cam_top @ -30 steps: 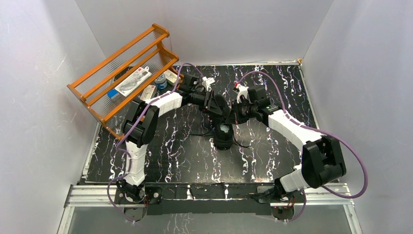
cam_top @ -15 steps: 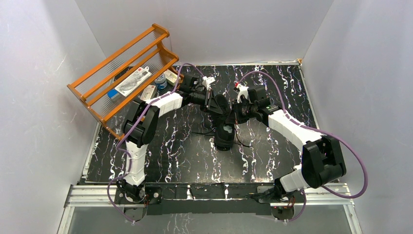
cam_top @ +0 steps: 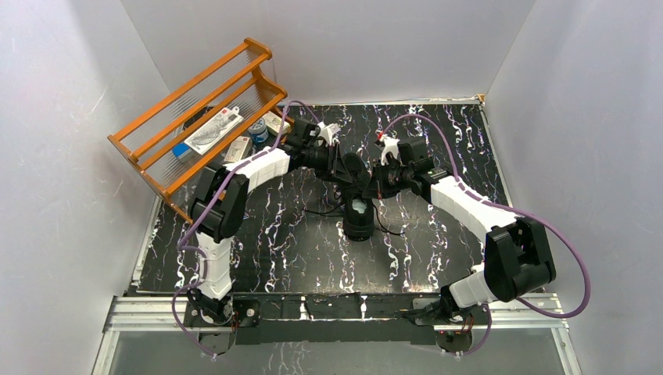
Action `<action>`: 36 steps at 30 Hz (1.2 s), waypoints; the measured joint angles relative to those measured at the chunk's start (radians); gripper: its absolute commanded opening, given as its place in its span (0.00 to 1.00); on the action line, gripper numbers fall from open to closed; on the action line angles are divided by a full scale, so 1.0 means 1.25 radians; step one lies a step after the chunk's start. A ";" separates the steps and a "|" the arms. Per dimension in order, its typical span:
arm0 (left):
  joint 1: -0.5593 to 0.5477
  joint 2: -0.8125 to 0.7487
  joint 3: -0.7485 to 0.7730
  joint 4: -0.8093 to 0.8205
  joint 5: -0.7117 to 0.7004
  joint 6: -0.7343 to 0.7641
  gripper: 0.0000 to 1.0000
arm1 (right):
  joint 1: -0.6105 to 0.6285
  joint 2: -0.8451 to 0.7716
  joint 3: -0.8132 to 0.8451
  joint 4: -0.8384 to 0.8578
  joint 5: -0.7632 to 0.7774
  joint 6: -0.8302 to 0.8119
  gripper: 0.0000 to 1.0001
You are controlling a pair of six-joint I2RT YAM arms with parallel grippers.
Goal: Tie the shoes
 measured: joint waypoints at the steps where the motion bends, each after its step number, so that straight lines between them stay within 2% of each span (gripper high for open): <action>1: 0.000 -0.010 -0.011 0.012 -0.001 -0.002 0.27 | 0.000 0.000 -0.001 0.001 0.000 0.000 0.00; 5: -0.002 -0.050 -0.036 0.071 0.017 -0.014 0.26 | 0.000 -0.003 -0.009 0.000 0.000 0.002 0.00; 8: -0.004 -0.054 -0.033 0.105 0.047 -0.018 0.31 | 0.000 -0.007 -0.009 0.000 0.000 0.002 0.00; 15: -0.013 -0.033 -0.025 0.138 0.137 -0.018 0.36 | 0.000 -0.015 -0.009 0.000 0.000 0.002 0.00; 22: -0.021 0.003 -0.021 0.148 0.182 -0.012 0.37 | 0.000 -0.021 -0.009 0.000 0.000 0.002 0.00; 28: -0.023 0.003 -0.021 0.147 0.183 0.002 0.34 | 0.000 -0.028 -0.009 0.000 0.000 0.002 0.00; 32: -0.023 0.002 -0.021 0.136 0.180 0.013 0.37 | 0.000 -0.034 -0.009 0.000 0.000 0.002 0.00; 36: -0.023 0.002 0.031 0.034 0.164 0.046 0.38 | 0.000 -0.037 -0.009 0.000 0.000 0.002 0.00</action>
